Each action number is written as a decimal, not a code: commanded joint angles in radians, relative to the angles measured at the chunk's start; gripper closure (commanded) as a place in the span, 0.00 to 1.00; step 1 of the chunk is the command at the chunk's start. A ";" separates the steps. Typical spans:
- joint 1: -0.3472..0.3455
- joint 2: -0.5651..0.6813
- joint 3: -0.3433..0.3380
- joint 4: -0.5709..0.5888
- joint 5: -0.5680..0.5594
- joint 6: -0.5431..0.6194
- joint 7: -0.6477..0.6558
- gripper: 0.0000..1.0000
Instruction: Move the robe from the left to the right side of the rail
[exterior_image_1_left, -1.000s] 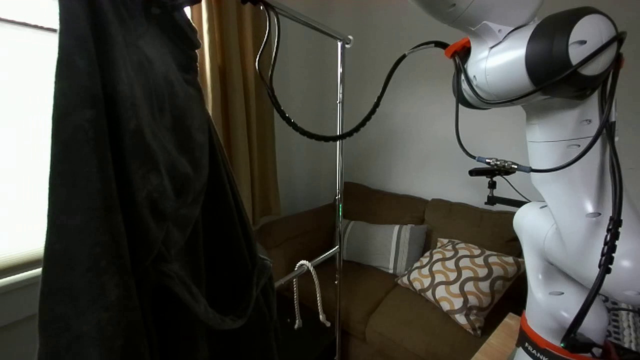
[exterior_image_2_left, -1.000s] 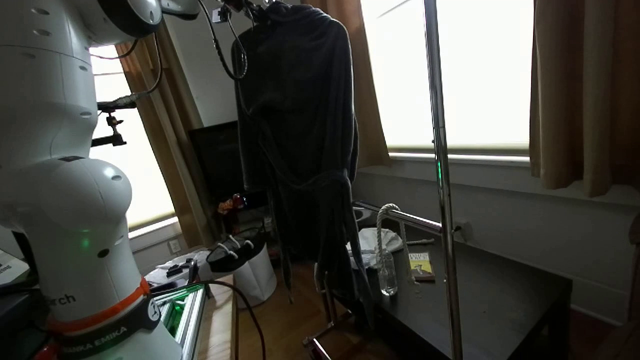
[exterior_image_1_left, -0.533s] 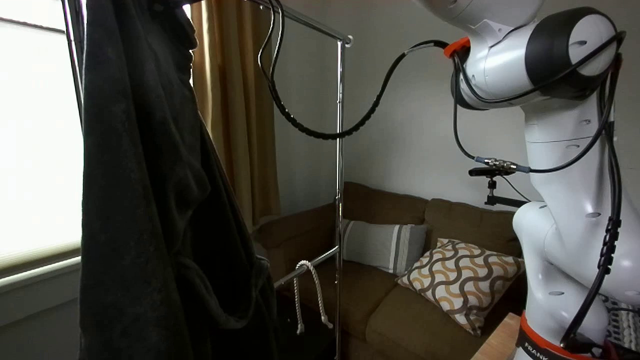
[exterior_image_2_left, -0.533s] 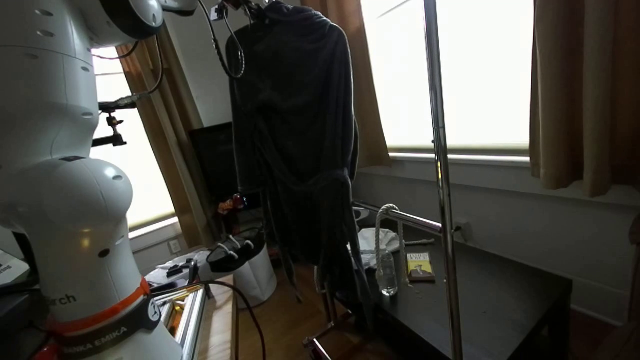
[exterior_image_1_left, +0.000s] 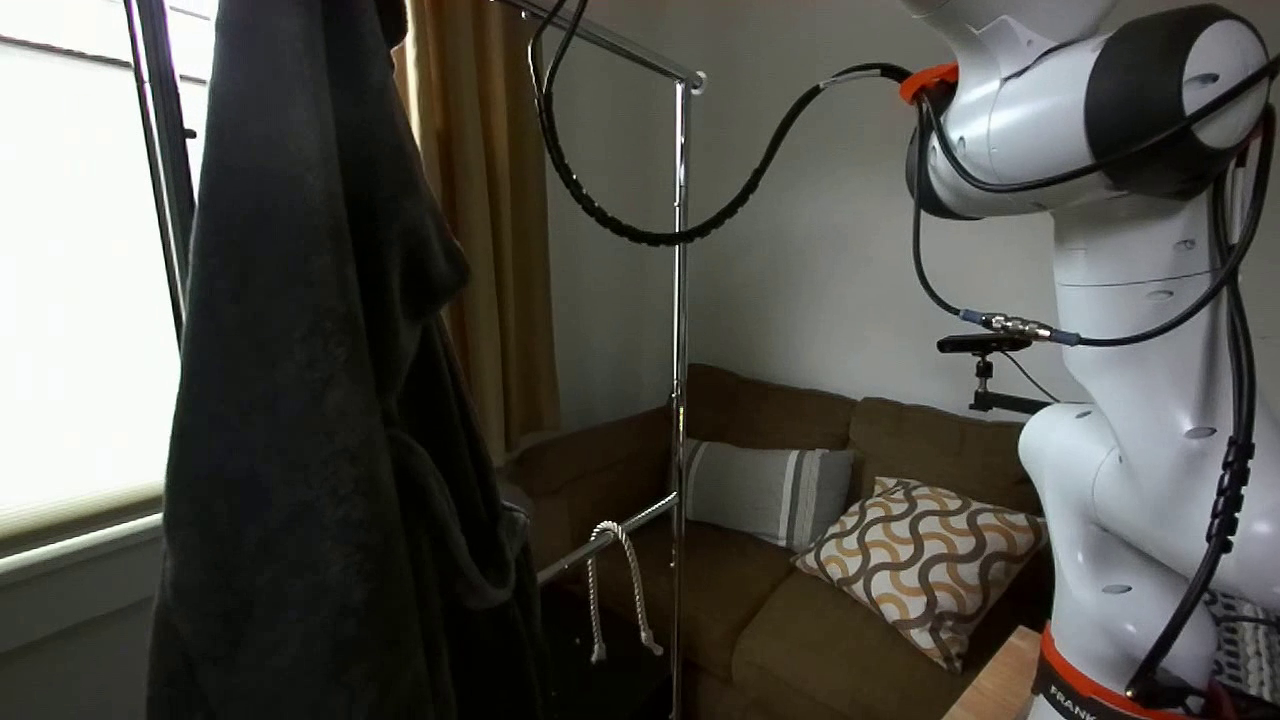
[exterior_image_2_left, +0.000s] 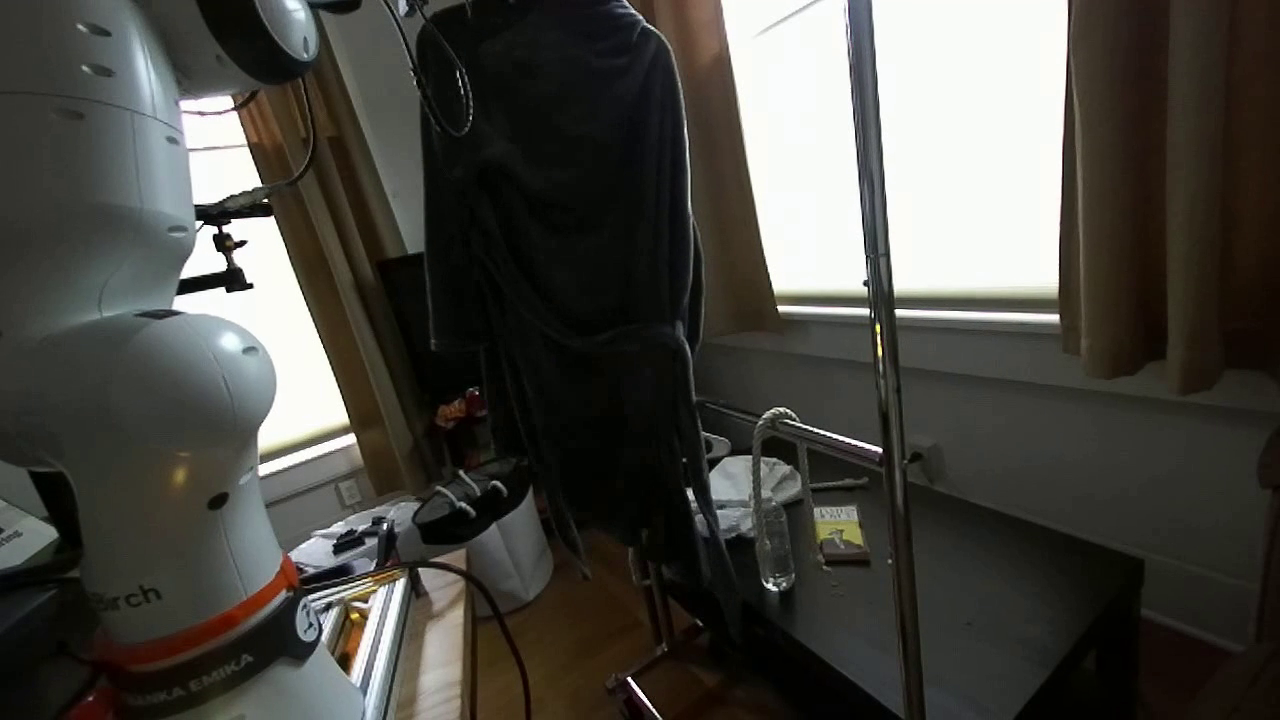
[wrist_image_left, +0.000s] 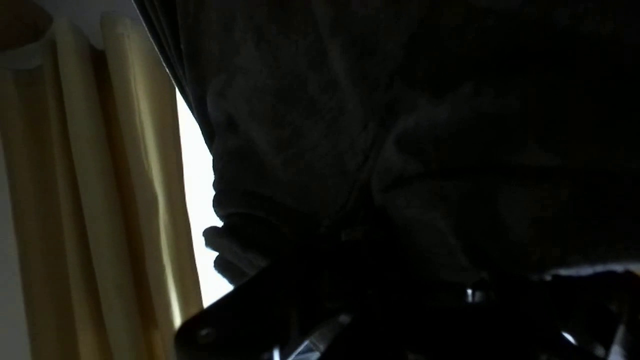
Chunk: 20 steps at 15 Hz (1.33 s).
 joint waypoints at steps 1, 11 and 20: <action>0.051 0.008 -0.033 0.081 -0.176 -0.050 0.086 0.97; 0.085 -0.106 -0.012 -0.078 -0.307 -0.255 0.211 0.97; 0.104 -0.248 0.031 -0.315 -0.260 -0.311 0.333 0.97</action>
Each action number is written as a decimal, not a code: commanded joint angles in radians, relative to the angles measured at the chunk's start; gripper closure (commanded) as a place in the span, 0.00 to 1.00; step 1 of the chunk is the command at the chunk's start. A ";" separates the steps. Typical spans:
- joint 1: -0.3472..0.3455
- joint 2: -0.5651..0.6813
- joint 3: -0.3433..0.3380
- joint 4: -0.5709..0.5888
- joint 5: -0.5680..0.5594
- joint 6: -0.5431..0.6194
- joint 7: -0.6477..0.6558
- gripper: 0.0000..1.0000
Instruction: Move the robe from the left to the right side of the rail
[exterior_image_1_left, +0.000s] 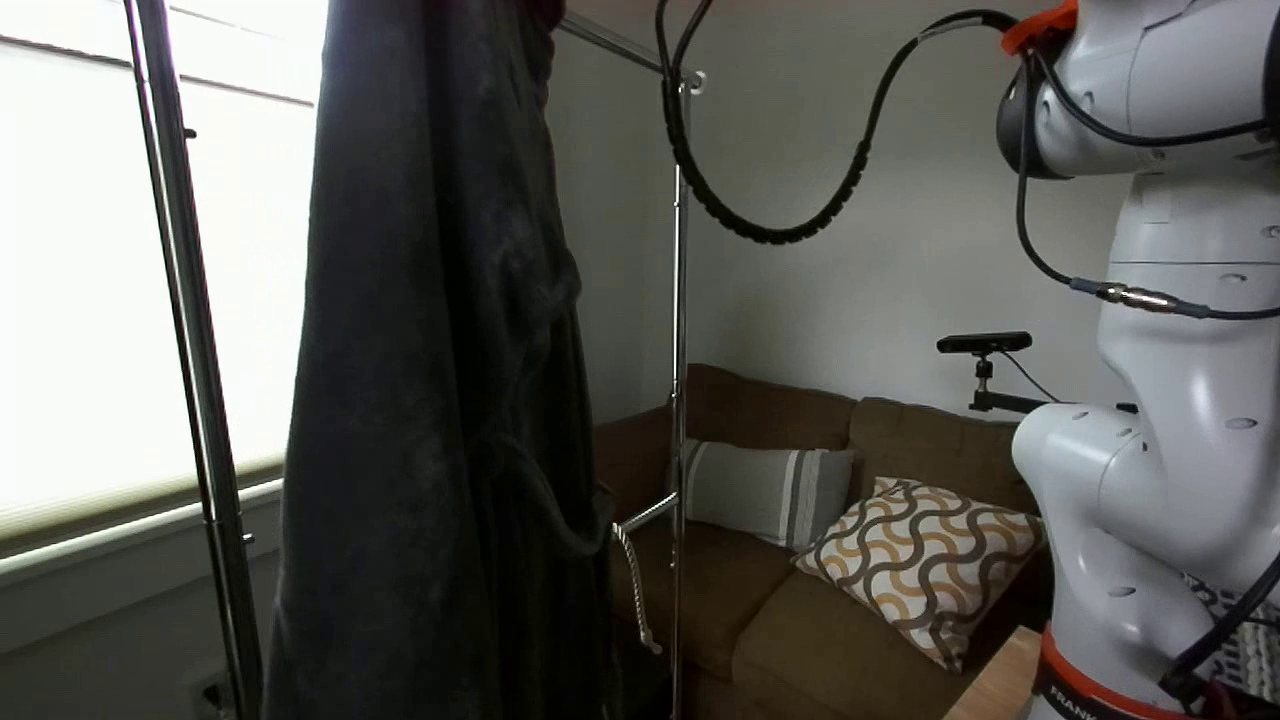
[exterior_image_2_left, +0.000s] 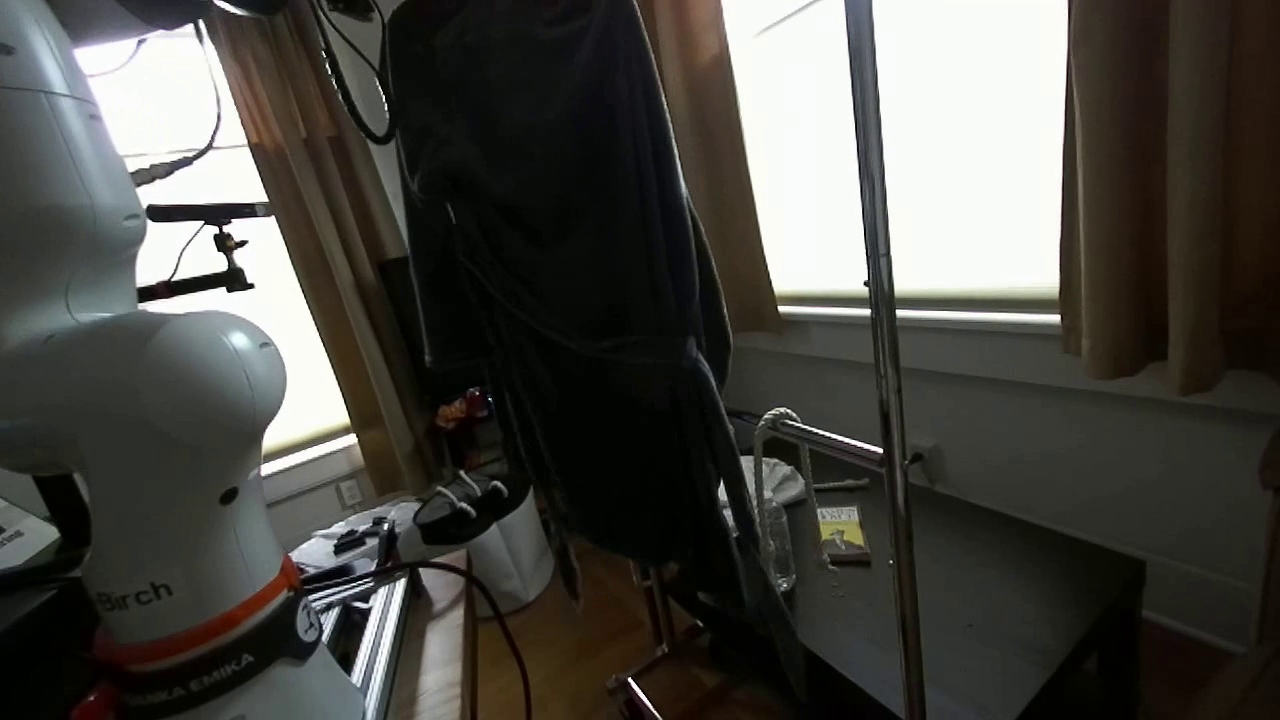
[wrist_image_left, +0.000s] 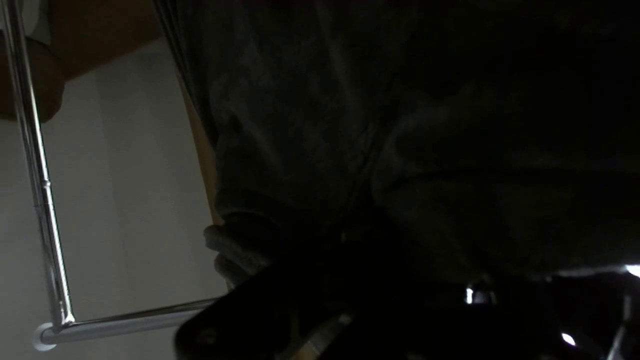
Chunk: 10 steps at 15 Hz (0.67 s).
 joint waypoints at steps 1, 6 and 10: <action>0.000 -0.017 0.000 -0.027 0.010 0.000 0.009 0.89; -0.007 -0.012 -0.008 -0.034 0.033 -0.012 -0.008 0.97; -0.001 -0.117 -0.002 -0.112 0.024 -0.135 -0.017 0.97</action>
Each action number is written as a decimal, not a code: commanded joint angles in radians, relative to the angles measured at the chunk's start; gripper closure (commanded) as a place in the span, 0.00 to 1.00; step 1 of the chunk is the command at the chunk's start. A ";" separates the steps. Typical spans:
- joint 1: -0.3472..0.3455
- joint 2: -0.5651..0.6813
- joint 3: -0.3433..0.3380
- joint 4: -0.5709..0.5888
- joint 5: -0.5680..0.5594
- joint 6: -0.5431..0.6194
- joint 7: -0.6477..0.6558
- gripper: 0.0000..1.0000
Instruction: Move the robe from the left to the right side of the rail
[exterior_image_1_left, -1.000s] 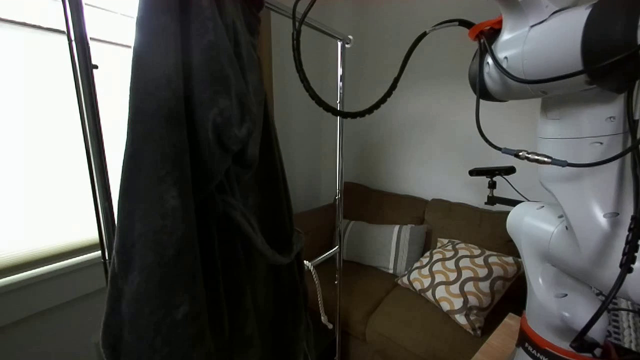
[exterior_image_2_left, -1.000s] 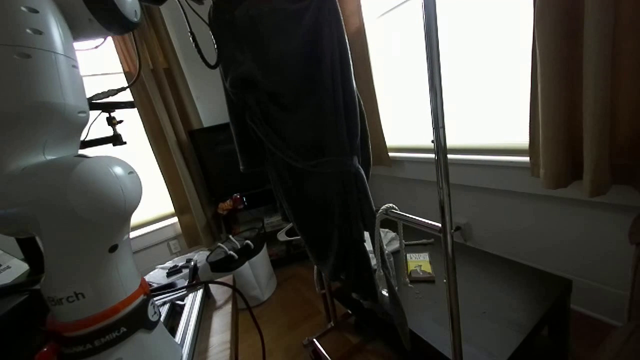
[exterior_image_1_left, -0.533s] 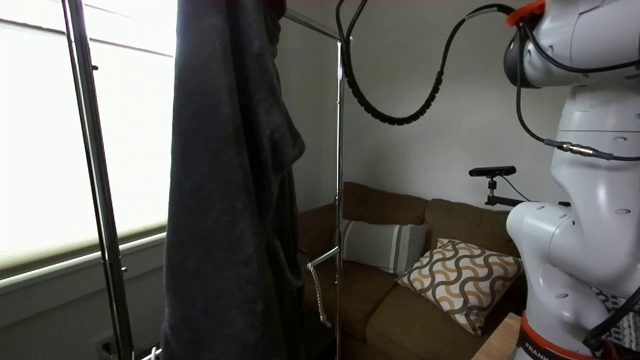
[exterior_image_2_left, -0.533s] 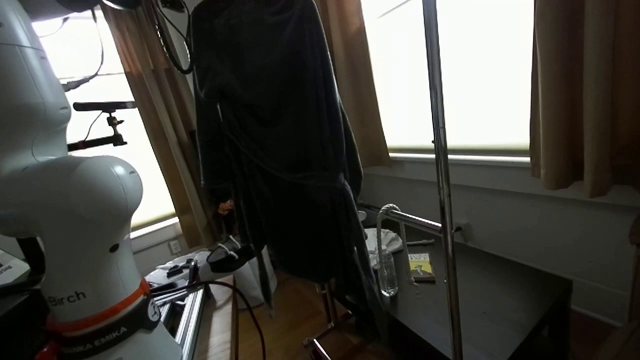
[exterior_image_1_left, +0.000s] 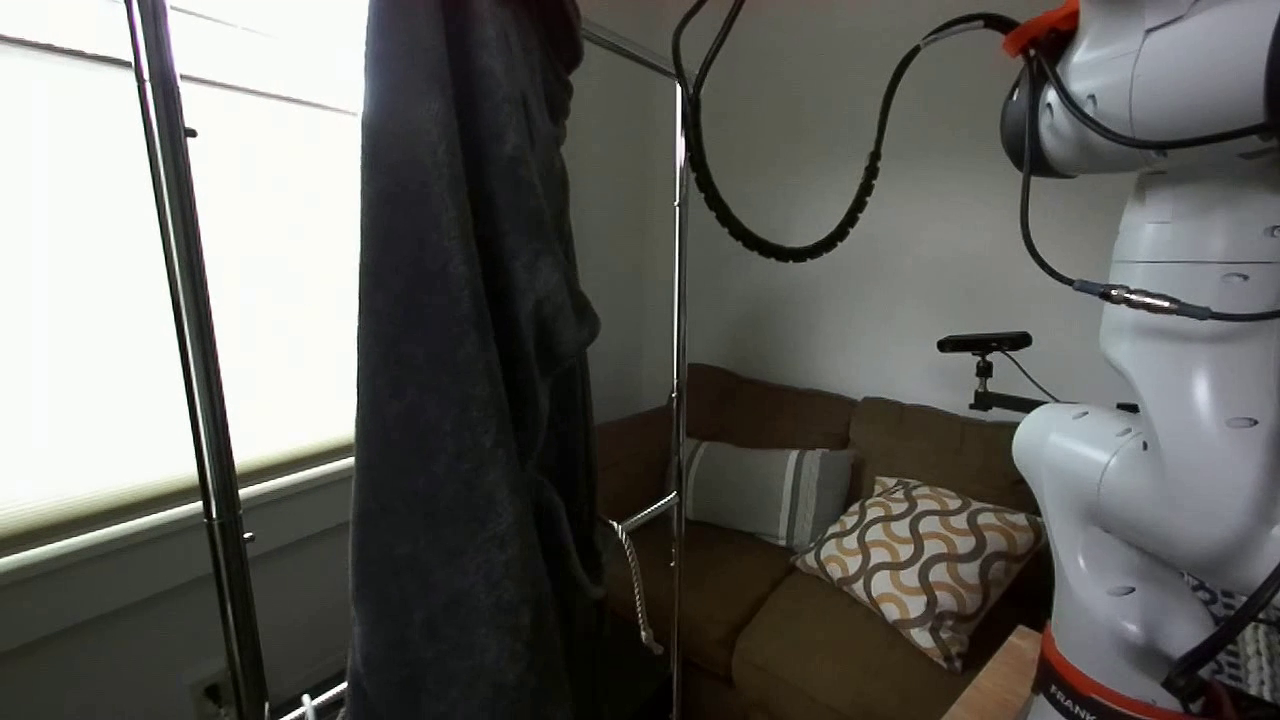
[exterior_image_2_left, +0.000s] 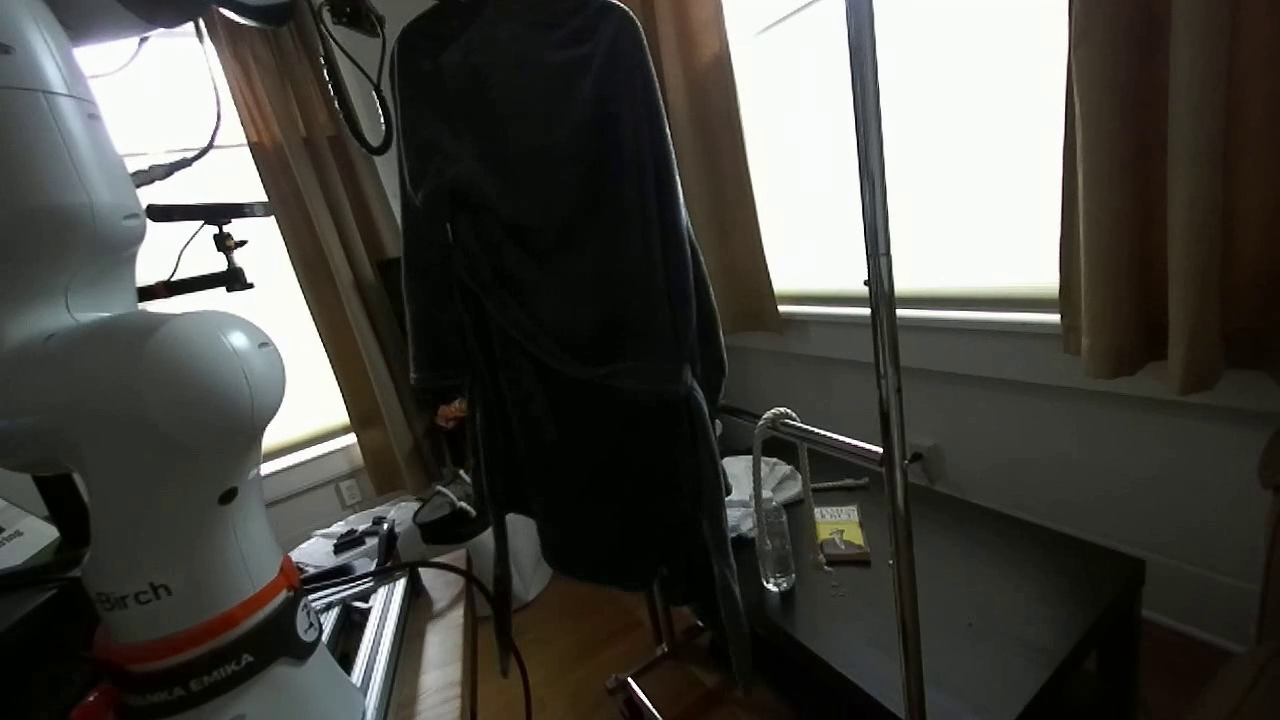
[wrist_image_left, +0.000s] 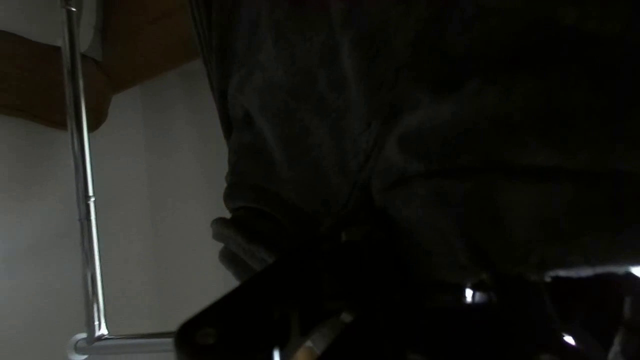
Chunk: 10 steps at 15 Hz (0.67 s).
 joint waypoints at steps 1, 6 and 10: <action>0.007 -0.134 0.008 -0.079 0.004 -0.091 -0.043 0.97; -0.003 -0.273 -0.025 -0.132 0.093 -0.215 -0.111 0.97; -0.162 -0.384 -0.040 -0.174 0.203 -0.187 -0.283 0.97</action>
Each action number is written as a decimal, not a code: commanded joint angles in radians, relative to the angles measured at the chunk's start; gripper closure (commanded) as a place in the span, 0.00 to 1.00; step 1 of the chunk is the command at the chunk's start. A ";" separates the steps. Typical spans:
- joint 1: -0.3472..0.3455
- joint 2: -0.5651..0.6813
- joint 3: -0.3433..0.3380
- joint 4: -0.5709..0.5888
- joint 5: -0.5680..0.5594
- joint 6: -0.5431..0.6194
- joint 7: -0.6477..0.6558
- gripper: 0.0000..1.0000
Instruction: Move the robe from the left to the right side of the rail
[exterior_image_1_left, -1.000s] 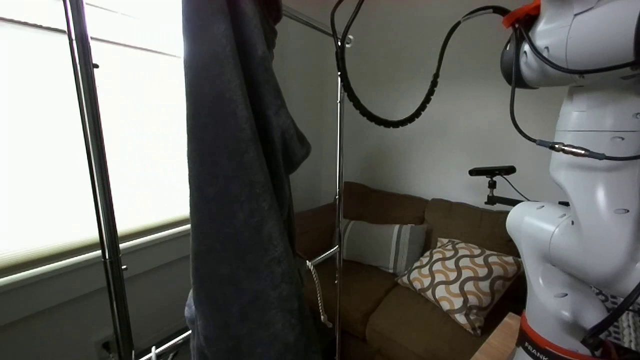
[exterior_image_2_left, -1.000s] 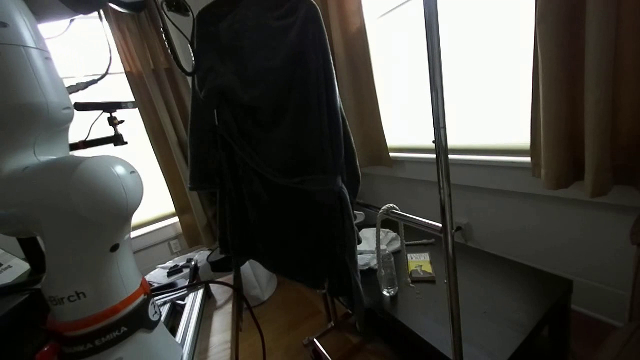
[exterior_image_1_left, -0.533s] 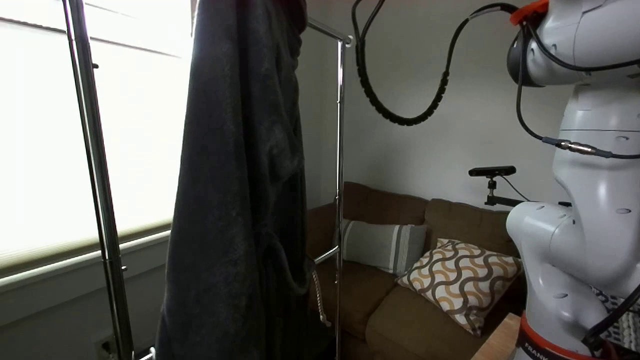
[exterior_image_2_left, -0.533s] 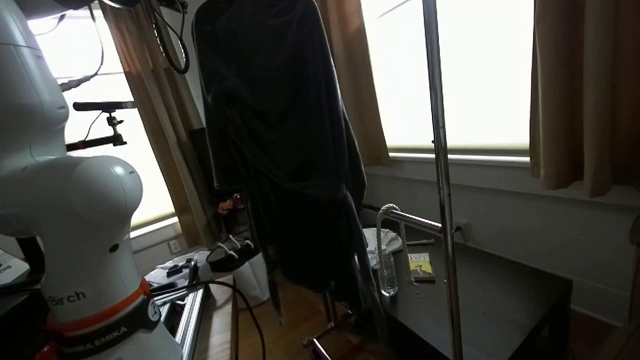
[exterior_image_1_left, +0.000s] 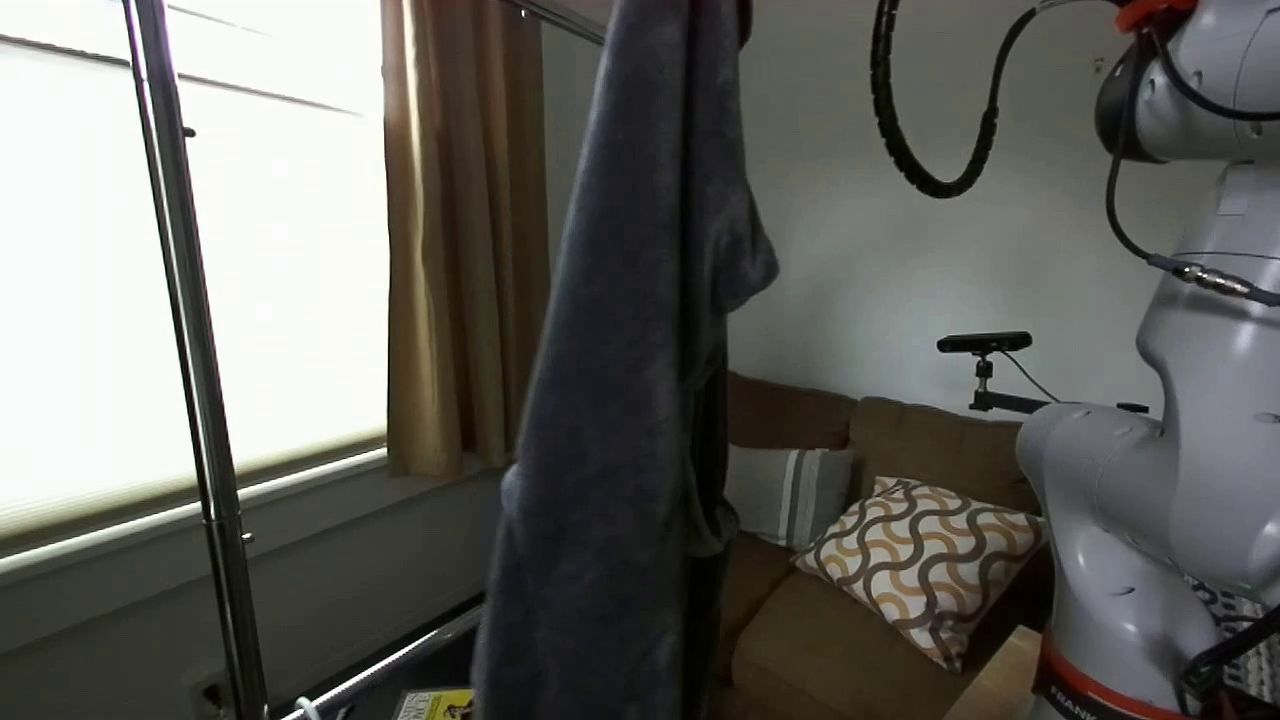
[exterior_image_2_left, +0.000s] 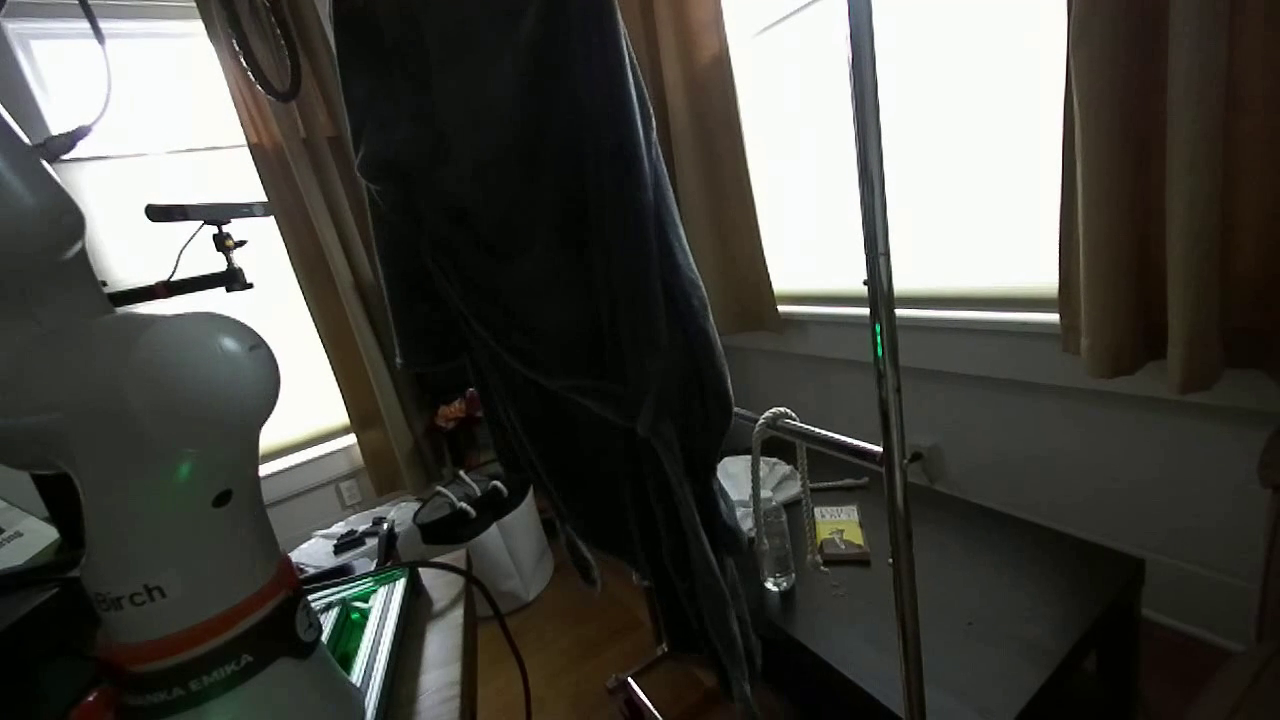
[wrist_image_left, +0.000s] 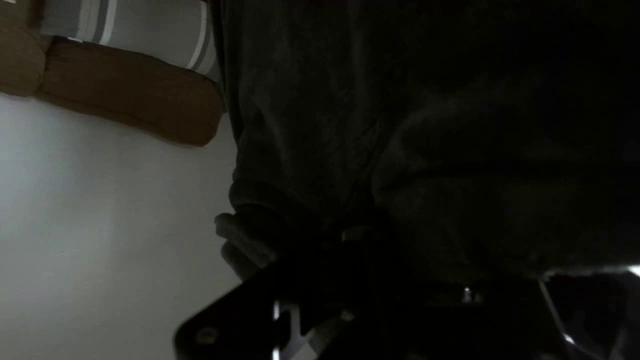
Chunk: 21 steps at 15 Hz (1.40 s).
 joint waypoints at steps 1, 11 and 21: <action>-0.149 -0.127 -0.030 -0.066 0.101 0.056 -0.205 0.97; -0.477 -0.149 -0.101 -0.043 0.284 0.214 -0.553 0.97; -0.676 -0.150 -0.055 0.011 0.598 0.379 -0.931 0.97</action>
